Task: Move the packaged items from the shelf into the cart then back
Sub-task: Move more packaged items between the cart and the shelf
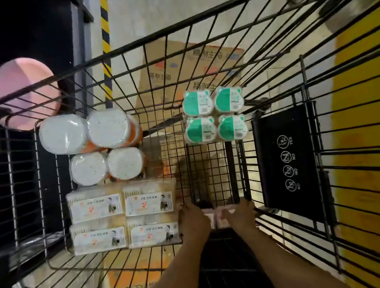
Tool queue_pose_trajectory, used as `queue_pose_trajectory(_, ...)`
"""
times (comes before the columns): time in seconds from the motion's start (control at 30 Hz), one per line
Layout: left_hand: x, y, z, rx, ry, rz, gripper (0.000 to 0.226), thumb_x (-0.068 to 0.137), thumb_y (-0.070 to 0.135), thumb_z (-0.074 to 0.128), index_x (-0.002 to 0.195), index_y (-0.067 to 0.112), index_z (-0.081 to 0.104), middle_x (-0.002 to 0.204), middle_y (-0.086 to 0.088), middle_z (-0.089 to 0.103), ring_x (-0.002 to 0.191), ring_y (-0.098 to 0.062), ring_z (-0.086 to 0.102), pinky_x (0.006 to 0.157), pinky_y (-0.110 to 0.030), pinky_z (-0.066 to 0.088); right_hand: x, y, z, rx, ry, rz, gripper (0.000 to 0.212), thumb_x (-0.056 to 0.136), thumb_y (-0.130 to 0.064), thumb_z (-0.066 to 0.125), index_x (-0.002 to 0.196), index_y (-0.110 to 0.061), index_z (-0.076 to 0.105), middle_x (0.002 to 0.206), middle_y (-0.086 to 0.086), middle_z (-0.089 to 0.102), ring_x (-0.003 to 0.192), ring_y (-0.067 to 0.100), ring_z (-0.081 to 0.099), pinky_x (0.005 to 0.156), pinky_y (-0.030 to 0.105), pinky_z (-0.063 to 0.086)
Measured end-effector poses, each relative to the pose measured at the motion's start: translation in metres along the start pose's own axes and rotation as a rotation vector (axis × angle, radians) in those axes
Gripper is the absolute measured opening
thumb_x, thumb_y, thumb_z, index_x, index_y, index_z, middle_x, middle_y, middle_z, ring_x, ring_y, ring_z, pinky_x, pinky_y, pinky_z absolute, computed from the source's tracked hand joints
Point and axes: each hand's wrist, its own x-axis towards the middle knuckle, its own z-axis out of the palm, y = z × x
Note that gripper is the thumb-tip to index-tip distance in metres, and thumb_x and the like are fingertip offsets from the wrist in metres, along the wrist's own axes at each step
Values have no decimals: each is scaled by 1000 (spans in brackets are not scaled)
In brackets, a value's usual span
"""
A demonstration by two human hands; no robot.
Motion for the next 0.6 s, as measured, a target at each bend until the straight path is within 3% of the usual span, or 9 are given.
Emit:
queue_pose_trajectory(0.07, -1, 0, 3, 39, -13, -9, 68, 89, 13, 56, 146, 6, 20, 128, -16, 50, 116, -27, 53, 92, -34, 50, 1, 1, 3, -24, 42, -14, 80, 84, -27, 71, 145, -3, 25, 146, 18, 28, 130, 35, 39, 101, 40, 42)
queue_pose_trajectory(0.17, 3, -3, 9, 174, -8, -19, 48, 87, 7, 60, 132, 3, 45, 125, -13, 55, 112, -23, 57, 89, -30, 53, 1, 9, 5, -61, 57, -64, 79, 82, -27, 73, 144, -4, 29, 144, 17, 33, 128, 33, 41, 101, 40, 43)
queue_pose_trajectory(0.23, 3, -4, 12, 227, 7, -20, 42, 87, 6, 61, 127, 4, 50, 125, -13, 55, 114, -21, 56, 90, -27, 51, -1, 14, 4, -114, 62, -97, 79, 83, -30, 73, 144, -5, 29, 143, 15, 33, 128, 31, 42, 100, 39, 44)
queue_pose_trajectory(0.4, 0, -8, 19, 179, 70, 28, 47, 89, 9, 58, 133, 5, 41, 134, -13, 45, 123, -23, 46, 100, -29, 44, -2, 19, 4, -184, 73, -142, 76, 87, -23, 67, 147, -6, 22, 148, 14, 28, 131, 26, 40, 103, 34, 44)
queue_pose_trajectory(0.53, -10, -7, 22, 159, 118, 42, 55, 94, 9, 49, 143, 3, 26, 149, -16, 28, 139, -28, 27, 113, -33, 26, -3, 19, 10, -17, 68, -152, 81, 85, -18, 70, 147, -5, 20, 146, 14, 28, 131, 27, 39, 101, 34, 43)
queue_pose_trajectory(0.6, -15, -7, 23, 97, 88, 0, 56, 93, 7, 49, 144, 2, 25, 149, -17, 29, 138, -28, 30, 112, -33, 30, -4, 19, 12, 27, 71, -154, 80, 86, -18, 69, 147, -3, 20, 147, 14, 29, 132, 27, 38, 100, 33, 41)
